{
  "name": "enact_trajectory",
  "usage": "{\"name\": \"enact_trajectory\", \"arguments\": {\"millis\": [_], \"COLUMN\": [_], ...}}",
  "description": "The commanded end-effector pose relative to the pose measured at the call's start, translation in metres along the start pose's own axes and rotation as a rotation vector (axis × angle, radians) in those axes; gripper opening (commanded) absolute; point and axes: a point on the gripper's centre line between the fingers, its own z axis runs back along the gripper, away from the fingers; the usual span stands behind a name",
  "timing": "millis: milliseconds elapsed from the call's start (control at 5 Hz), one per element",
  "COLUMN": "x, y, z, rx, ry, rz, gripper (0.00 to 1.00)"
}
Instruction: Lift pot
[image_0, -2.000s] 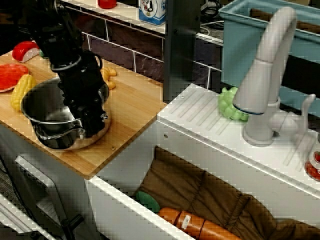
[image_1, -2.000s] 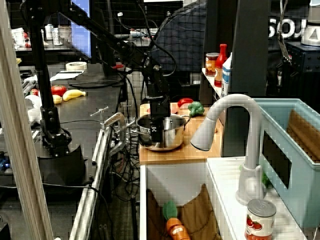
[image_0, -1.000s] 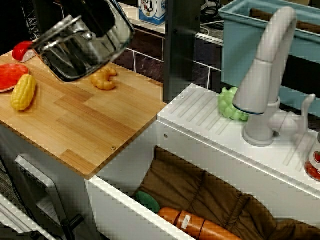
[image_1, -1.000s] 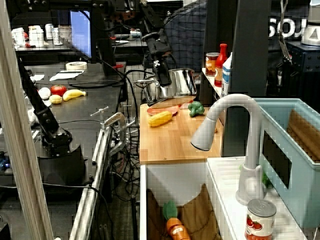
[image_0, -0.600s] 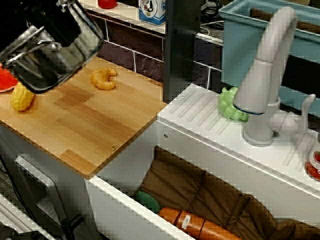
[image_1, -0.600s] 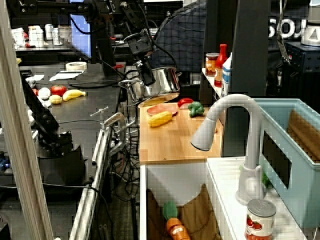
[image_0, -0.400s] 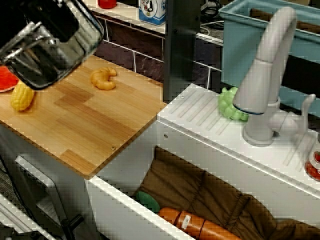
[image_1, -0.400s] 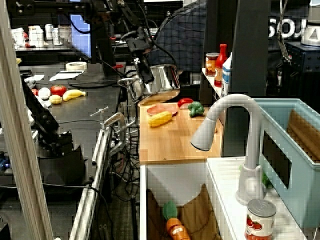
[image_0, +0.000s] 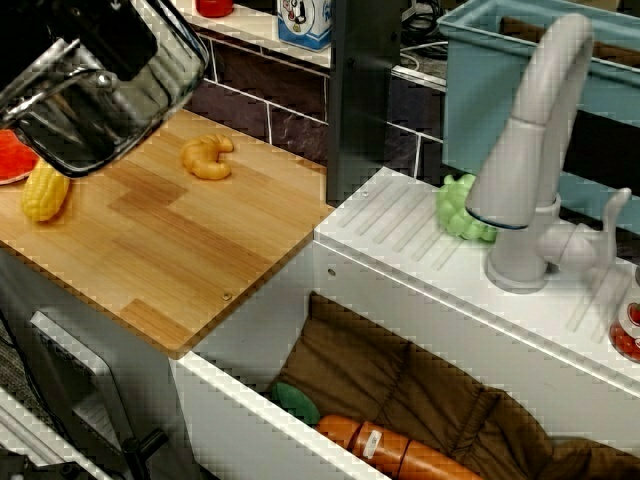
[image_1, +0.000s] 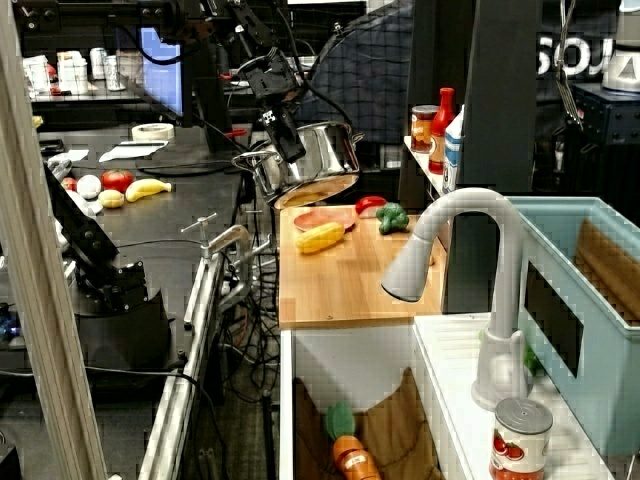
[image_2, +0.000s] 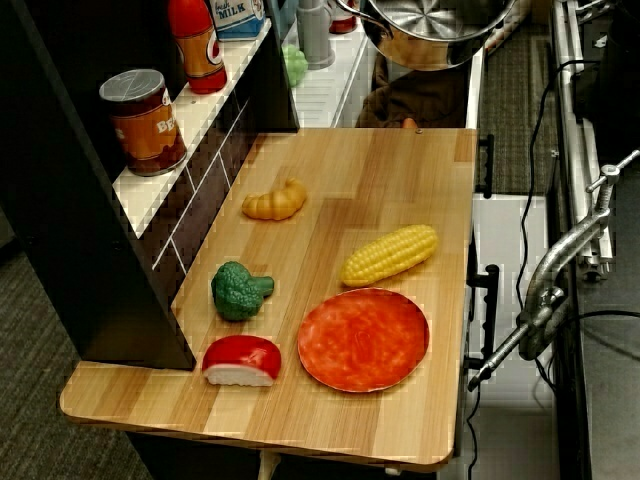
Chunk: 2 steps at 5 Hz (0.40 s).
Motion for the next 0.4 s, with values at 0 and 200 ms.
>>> {"name": "enact_trajectory", "arguments": {"millis": [0,200], "x": [0.006,0.017], "y": [-0.002,-0.010], "z": [0.009,0.018], "rx": [0.037,0.039], "ry": [-0.011,-0.032], "rz": [-0.015,-0.017], "gripper": [0.00,0.00]}}
